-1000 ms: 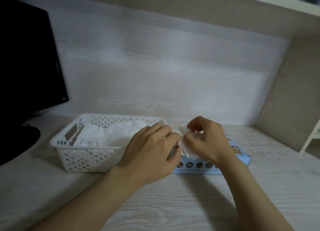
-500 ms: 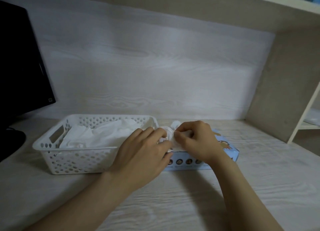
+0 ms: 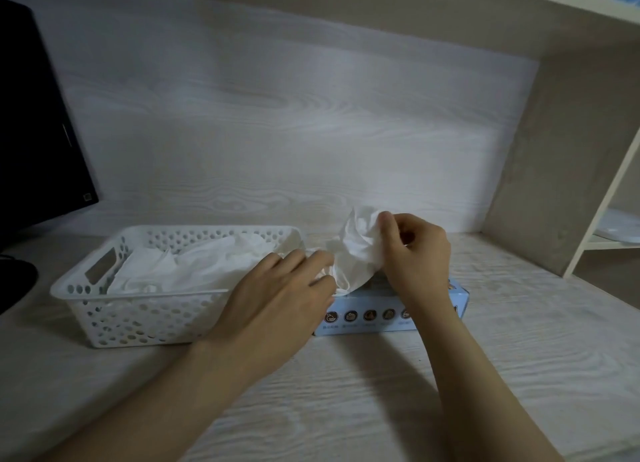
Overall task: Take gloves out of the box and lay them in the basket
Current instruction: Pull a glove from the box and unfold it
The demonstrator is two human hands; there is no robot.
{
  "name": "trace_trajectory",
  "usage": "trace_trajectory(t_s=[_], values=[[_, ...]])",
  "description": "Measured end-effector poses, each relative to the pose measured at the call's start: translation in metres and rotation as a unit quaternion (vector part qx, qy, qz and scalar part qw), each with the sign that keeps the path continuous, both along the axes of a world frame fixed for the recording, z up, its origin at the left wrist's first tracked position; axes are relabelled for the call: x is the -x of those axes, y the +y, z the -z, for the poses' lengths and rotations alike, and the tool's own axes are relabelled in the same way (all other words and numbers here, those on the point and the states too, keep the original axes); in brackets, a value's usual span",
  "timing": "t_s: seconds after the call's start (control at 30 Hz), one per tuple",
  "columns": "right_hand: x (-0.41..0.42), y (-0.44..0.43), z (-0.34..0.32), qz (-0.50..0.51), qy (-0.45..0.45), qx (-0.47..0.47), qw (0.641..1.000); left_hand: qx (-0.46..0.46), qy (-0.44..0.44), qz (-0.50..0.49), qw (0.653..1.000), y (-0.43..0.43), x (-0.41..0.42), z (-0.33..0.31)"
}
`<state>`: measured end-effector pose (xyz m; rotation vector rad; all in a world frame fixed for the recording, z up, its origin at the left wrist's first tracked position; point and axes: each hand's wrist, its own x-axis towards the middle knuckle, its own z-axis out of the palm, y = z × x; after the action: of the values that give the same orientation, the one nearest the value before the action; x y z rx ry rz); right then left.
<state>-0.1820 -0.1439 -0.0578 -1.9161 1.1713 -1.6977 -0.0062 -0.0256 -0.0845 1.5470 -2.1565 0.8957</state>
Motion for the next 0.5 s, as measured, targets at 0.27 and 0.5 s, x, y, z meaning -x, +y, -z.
trace_trajectory(t_s=[0.27, 0.5], values=[[0.002, 0.005, -0.007, -0.033, -0.165, -0.008, 0.986, 0.009, -0.026, -0.015, 1.000, -0.003, 0.002, 0.006], [-0.001, 0.015, -0.015, -0.012, -0.265, 0.106, 0.958, -0.013, -0.036, -0.021, 0.999, -0.007, 0.000, 0.007]])
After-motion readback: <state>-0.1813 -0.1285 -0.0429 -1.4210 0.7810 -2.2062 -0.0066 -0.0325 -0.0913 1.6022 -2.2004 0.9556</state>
